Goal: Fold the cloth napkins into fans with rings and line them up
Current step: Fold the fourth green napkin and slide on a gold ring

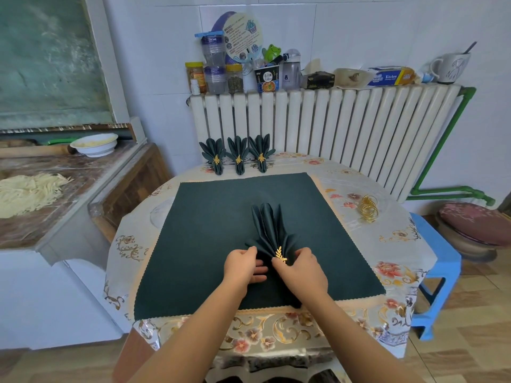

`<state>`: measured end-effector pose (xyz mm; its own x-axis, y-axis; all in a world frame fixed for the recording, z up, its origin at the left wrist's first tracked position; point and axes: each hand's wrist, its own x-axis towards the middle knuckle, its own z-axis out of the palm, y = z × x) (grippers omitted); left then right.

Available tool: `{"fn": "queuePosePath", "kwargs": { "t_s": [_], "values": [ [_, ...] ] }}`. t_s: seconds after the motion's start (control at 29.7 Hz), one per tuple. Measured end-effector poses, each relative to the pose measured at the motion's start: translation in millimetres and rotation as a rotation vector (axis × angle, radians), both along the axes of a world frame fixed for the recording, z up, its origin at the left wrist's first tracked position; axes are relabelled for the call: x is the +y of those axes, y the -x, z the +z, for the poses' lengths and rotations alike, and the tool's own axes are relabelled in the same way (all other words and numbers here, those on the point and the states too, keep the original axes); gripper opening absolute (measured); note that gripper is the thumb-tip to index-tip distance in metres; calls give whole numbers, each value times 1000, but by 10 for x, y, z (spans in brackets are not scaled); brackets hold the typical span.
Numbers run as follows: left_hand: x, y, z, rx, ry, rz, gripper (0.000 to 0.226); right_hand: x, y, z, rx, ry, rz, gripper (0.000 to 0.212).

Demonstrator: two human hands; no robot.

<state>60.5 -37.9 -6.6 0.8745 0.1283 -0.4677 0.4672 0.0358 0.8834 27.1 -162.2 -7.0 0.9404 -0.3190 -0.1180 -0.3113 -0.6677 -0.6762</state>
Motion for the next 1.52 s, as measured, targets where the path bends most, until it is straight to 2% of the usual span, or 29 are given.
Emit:
{"fn": "queuePosePath", "kwargs": {
  "t_s": [0.07,0.17,0.44,0.64,0.74,0.84,1.08,1.25,1.38,1.52],
  "values": [
    [6,-5,-6,-6,-18,-25,35,51,11,-37,9,182,44,59],
    [8,-5,4,-4,-21,-51,32,94,-22,-61,6,263,70,50],
    [-56,-120,48,-6,85,-58,30,81,-63,-171,-174,75,18,37],
    [-139,-339,115,-51,119,-43,28,-33,-316,-57,-237,48,-11,43],
    [-181,-575,180,-85,107,-20,20,-111,-641,59,-261,38,-28,47],
    [-237,-937,199,-185,-48,-19,15,-192,-1043,129,-271,23,-47,47],
    [-311,-1982,152,-371,-520,-150,29,-415,-2120,23,-237,74,-75,39],
    [-266,-2688,-37,-511,-999,-288,41,-513,-2766,-69,-243,125,-67,42],
    [-158,-3090,-218,-467,-1253,-463,54,-579,-3272,-106,-256,93,-79,38],
    [-100,-3265,-426,-375,-1274,-479,59,-666,-3891,-140,-281,39,-128,32]
  ]
}}
